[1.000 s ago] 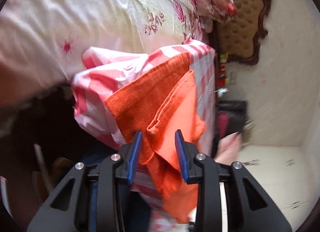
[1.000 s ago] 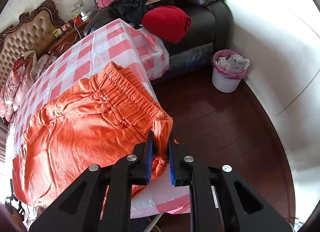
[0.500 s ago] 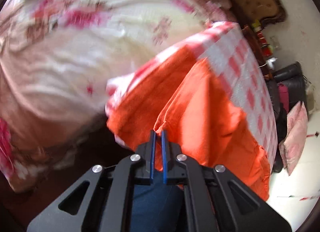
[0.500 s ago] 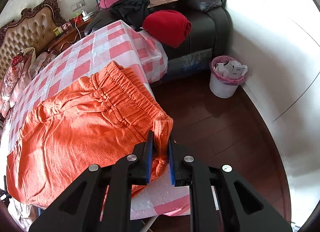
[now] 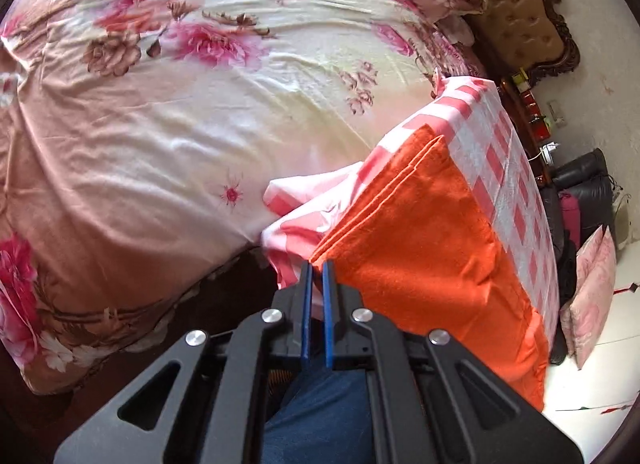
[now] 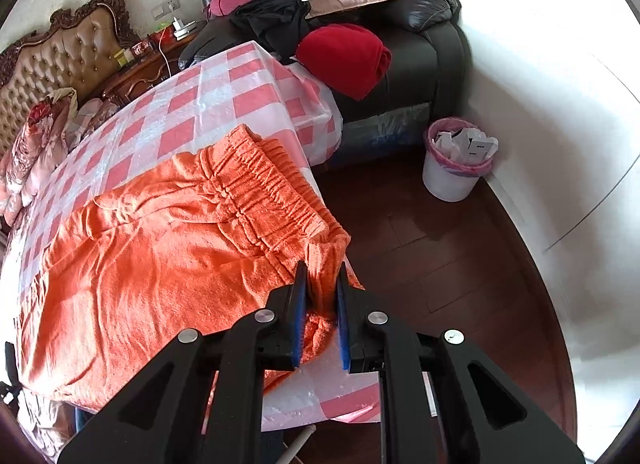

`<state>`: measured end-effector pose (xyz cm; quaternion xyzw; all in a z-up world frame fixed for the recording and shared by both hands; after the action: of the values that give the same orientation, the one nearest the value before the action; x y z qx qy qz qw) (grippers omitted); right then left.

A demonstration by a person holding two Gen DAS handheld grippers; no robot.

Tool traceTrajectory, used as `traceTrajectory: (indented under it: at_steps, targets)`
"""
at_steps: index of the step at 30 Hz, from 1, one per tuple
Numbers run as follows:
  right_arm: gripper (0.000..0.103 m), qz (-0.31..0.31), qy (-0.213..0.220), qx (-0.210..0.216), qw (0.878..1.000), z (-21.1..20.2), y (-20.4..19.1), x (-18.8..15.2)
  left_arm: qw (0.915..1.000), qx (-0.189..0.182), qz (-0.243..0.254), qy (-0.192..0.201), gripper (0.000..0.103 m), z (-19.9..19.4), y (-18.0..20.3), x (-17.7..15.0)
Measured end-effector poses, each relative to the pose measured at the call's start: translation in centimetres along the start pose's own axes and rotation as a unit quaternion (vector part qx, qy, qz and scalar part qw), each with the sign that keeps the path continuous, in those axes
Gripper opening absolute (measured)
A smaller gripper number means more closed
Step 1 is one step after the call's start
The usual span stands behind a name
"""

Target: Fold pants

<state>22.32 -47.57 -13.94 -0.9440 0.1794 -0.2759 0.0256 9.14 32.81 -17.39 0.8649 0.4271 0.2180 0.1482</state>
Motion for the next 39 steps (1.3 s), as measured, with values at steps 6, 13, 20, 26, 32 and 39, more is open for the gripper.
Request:
traceTrajectory:
  at_steps: [6,13,20,26,32,39]
  targets:
    - [0.013,-0.008,-0.004,-0.010,1.000,0.6,0.0,-0.1,0.9992,-0.015,0.023,0.029,0.016,-1.3,0.8,1.9]
    - [0.013,-0.013,-0.003,-0.019,1.000,0.8,-0.4,0.1,0.9616,-0.089,0.256,0.045,0.046,1.5,10.7,7.2]
    - [0.013,-0.017,0.000,-0.022,1.000,0.9,-0.3,-0.3,0.9256,-0.013,0.377,0.029,0.041,6.3,12.6,7.3]
    - [0.013,-0.023,-0.005,-0.029,0.999,1.1,-0.5,-0.1,0.9142,0.017,0.404,0.031,0.029,8.0,12.8,7.2]
    - [0.013,-0.025,-0.005,-0.033,0.999,1.3,-0.5,-0.2,0.8969,0.039,0.439,0.041,0.010,7.6,13.6,6.8]
    - [0.013,-0.025,-0.007,-0.033,0.999,1.1,-0.5,-0.1,0.8895,0.049,0.451,0.054,0.009,6.3,14.3,7.0]
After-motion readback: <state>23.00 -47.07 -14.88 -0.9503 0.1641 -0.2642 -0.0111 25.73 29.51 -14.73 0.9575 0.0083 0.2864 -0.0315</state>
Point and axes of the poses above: each gripper's, at about its wrist camera, not at the fingertips, and z roughly the way its jaws point, y to its right, x to its top, the point moved 7 cm from there along z, roughly the way its jaws point
